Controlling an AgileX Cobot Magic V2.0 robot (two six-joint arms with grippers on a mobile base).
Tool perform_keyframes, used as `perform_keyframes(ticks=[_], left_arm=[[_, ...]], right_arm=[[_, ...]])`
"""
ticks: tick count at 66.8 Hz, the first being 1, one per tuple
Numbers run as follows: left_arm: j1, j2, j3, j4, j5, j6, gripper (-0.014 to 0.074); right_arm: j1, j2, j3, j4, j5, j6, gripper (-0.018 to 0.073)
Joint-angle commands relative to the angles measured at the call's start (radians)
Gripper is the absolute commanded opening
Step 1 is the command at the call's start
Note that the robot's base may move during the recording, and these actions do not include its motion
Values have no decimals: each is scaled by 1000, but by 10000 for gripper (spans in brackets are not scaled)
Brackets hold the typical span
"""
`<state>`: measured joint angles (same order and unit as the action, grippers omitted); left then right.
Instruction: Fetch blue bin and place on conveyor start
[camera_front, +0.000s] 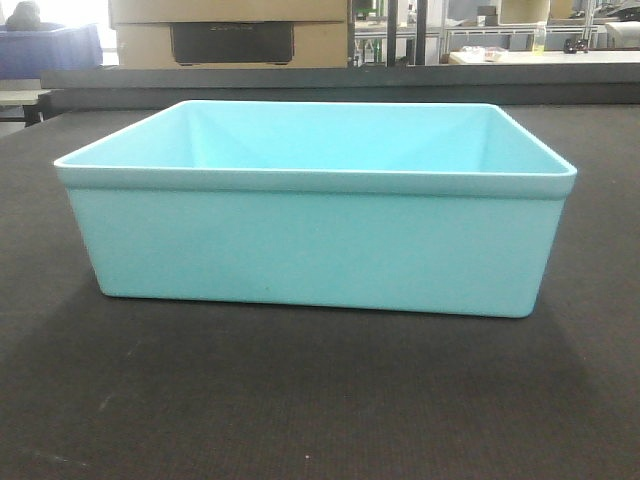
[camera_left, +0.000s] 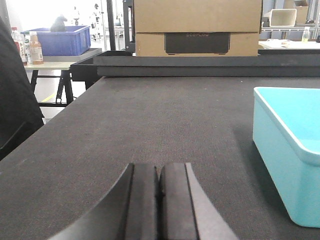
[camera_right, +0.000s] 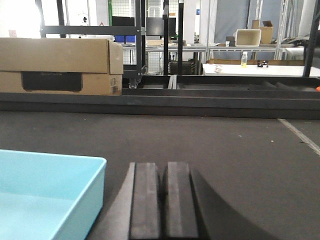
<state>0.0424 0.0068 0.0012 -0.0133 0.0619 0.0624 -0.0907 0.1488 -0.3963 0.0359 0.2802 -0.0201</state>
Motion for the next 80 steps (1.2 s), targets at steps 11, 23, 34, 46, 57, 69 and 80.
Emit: perform_keyframes(ticks=[11,23,34,46,57,69,80], left_arm=[[4,-7,-1,-8,-28,6,-111],[4,-7,-1,-8,-28,6,-111],[4,-7,-1,-8,-28,6,-111],[4,-7,-1,-8,-28,6,-111],[4,-7,-1,-8,-28,6,-111],[4,-7,-1,-8,-28,6,-111],[4,-7,-1,-8,-28,6,-111]], right_arm=[[-77,-68,227,88,-204,-96,-162],[-77,-149,395,81,-259,-96,-162],[-77,-149,396,81,-220,-93,-162],[-77,-149,396,81,-201,-93,-162],[-77,-149,396,81,-180,-66,-162],[-77,-149,396,81,-179,-64,-162],[-77,-149,396,81,-179,-64,-162]])
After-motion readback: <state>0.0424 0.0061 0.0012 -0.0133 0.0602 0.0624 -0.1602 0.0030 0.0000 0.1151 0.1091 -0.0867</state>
